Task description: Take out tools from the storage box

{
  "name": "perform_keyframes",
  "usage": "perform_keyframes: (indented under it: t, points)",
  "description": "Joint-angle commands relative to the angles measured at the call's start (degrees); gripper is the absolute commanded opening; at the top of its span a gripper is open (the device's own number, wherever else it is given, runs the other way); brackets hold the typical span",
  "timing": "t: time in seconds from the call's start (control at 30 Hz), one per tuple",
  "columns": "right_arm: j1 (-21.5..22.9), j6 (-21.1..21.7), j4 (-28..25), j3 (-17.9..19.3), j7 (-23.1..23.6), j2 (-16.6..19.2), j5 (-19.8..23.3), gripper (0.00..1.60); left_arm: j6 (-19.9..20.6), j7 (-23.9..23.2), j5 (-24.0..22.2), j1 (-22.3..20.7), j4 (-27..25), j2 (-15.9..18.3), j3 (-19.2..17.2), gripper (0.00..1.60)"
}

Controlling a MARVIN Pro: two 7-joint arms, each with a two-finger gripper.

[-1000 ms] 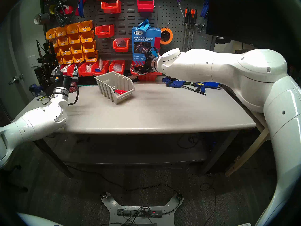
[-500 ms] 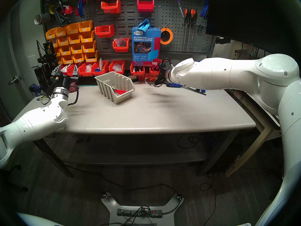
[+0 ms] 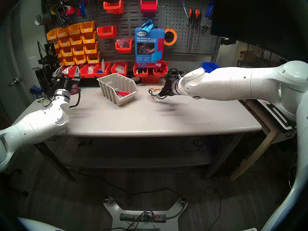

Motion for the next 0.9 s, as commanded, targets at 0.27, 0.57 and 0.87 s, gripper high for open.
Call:
perform_keyframes:
  t: [0.27,0.57,0.87]
  points:
    - [1.21,-0.84,-2.6,0.71,-1.86,0.39,0.37,0.0,-0.05,0.13,-0.19,-0.81,0.13,-0.04,-0.62,1.6]
    - [0.49,1.28,-2.96,-0.32,-1.11,0.08,1.22,0.0,-0.05,0.13,-0.19,-0.81,0.14,-0.04,-0.63,1.6]
    - [-0.03,1.87,-3.46,-0.75,-1.27,-0.23,1.16,1.12,-0.05,0.12,-0.2,-0.81,0.14,-0.04,-0.64,1.6]
